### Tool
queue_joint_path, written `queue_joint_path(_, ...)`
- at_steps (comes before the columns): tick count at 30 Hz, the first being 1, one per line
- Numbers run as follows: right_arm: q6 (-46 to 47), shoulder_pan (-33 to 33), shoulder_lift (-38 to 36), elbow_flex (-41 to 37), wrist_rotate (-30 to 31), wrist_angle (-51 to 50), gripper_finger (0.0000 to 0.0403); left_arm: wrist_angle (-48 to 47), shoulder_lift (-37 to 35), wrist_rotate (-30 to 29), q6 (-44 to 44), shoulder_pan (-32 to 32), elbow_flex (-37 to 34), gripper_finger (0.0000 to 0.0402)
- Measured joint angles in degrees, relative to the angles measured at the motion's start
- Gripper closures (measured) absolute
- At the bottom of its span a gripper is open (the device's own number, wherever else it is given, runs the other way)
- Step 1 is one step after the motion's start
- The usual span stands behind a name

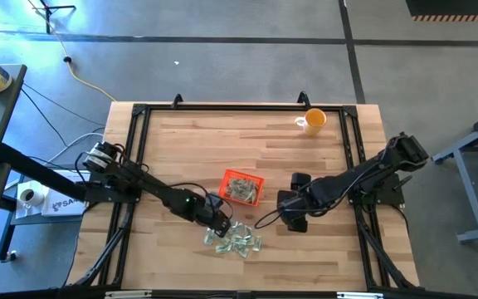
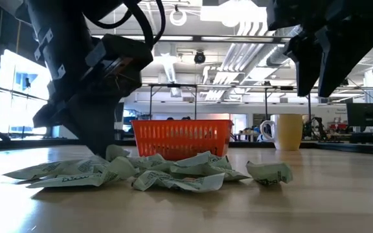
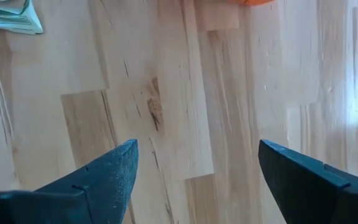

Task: Pick and place Stevia / Truvia into bins
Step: Put the stevia packet into the orange bin

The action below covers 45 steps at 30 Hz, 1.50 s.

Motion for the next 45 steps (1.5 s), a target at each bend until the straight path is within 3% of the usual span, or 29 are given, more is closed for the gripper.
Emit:
queue_joint_path(4, 0.1, 0.6, -0.3, 0.0, 0.6, 0.0, 0.0082, -2.8, -2.3, -0.5, 0.0, 0.6, 0.3, 0.0364)
queue_joint_path(7, 1.4, 1.9, -1.7, 0.0, 3.0, -0.1, 0.0082, -11.8, -6.4, -0.4, 1.5, 1.3, 2.8, 0.0362)
queue_joint_path(11, 4.8, 2.8, -3.4, 0.0, 5.9, -1.4, 0.0082, -20.6, -12.0, -6.6, 7.4, 2.8, 7.9, 0.038)
queue_joint_path(14, 6.3, 2.6, -3.8, 0.0, 6.5, -1.7, 0.0082, -20.6, -13.9, -10.2, 14.0, 7.1, 9.9, 0.038)
queue_joint_path(19, 6.2, 2.5, -3.4, -0.1, 4.8, -0.6, 0.0082, -12.5, -11.3, -1.4, 27.3, 17.2, 9.7, 0.0331)
queue_joint_path(23, 6.2, 2.5, -3.3, -2.2, 2.6, 2.5, 0.0082, -10.1, -9.4, 6.2, 28.5, 20.5, 9.6, 0.0275)
queue_joint_path(25, 4.8, 2.5, -3.3, -3.6, 0.2, 5.8, 0.0082, -11.1, -9.4, 7.1, 28.1, 20.6, 9.7, 0.0246)
queue_joint_path(30, -4.3, 2.5, -3.2, -9.1, -5.0, 24.2, 0.0082, -12.7, -12.4, 11.5, 28.3, 17.3, 9.7, 0.0183)
queue_joint_path(34, -14.5, 2.5, -1.6, -12.1, -6.2, 39.2, 0.0082, -14.4, -15.3, 7.9, 25.6, 11.0, 9.7, 0.016)
queue_joint_path(39, -20.0, 2.5, 4.5, -11.5, -11.6, 48.0, 0.0082, -18.5, -17.1, 2.3, 19.0, 4.7, 9.7, 0.0163)
queue_joint_path(45, -22.3, 3.6, 13.3, -7.3, -14.9, 49.1, 0.0082, -21.6, -17.3, 0.3, 16.2, 0.6, 9.6, 0.0184)
